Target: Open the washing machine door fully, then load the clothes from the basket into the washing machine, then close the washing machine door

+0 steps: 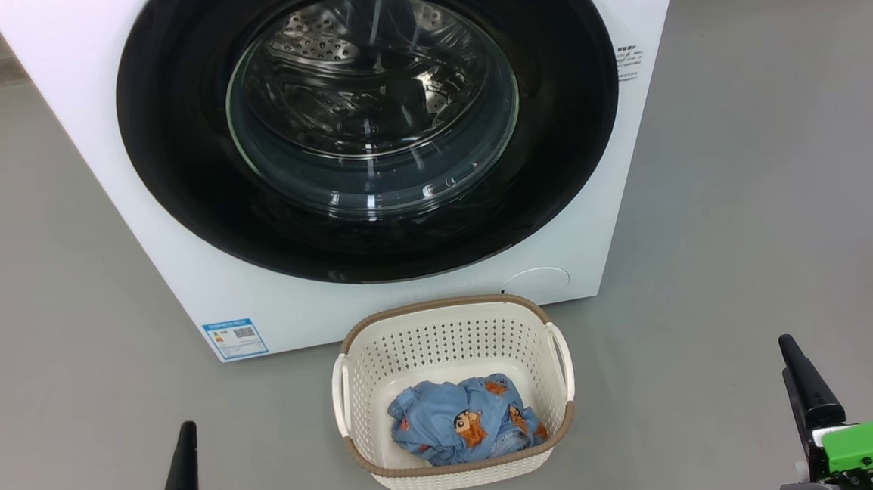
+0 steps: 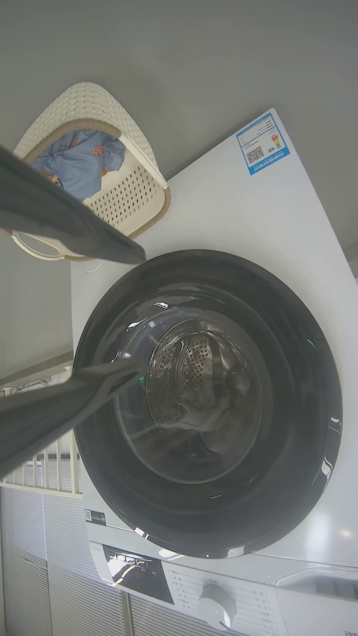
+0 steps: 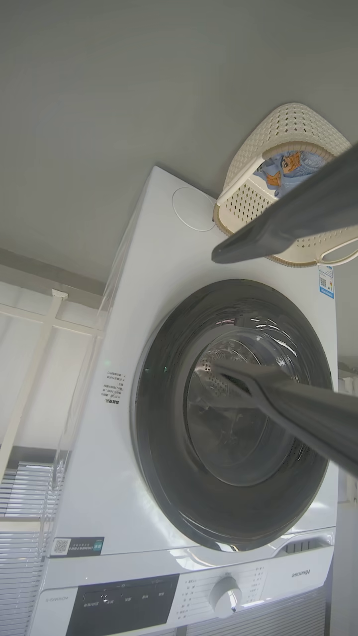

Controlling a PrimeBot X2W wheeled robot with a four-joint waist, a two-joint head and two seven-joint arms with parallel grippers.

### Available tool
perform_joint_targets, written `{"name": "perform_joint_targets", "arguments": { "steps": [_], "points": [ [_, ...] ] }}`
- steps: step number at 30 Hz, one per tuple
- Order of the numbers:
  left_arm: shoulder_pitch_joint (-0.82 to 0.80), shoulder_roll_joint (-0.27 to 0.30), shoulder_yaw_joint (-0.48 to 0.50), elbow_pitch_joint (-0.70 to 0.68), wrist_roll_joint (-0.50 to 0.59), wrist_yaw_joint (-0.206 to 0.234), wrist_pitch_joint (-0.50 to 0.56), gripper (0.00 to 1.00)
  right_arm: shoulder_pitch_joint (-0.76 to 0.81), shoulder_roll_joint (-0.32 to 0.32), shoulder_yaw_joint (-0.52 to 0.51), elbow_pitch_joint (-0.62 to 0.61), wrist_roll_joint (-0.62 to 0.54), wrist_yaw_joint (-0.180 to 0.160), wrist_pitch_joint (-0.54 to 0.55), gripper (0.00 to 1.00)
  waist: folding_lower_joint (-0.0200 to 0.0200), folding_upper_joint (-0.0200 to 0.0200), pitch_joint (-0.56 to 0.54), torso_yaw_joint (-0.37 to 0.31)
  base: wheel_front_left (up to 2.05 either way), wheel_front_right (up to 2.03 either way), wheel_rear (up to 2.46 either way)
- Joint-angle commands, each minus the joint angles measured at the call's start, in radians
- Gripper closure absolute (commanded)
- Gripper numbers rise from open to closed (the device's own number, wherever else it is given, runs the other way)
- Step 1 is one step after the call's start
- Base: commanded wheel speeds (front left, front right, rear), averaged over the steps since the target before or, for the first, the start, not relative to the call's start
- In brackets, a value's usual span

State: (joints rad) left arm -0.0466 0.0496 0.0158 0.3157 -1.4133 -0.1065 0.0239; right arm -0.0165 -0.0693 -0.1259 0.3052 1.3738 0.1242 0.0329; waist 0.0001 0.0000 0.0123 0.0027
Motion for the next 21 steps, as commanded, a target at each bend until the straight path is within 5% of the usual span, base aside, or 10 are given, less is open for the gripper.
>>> {"name": "perform_joint_targets", "arguments": {
  "steps": [1, 21],
  "points": [
    [-0.051, 0.019, 0.008, -0.023, 0.03, 0.003, -0.01, 0.0, -0.045, -0.02, 0.007, -0.03, -0.03, 0.002, -0.011, 0.0, -0.0001, 0.0, 0.0, 0.0, 0.0, 0.0, 0.0],
    [-0.056, 0.034, -0.028, -0.042, 0.406, 0.04, -0.069, 0.0, -0.036, -0.027, 0.0, -0.058, -0.433, 0.003, -0.048, 0.0, -0.0001, 0.0, -0.009, 0.005, 0.0, 0.0, 0.0]
  ]
}}
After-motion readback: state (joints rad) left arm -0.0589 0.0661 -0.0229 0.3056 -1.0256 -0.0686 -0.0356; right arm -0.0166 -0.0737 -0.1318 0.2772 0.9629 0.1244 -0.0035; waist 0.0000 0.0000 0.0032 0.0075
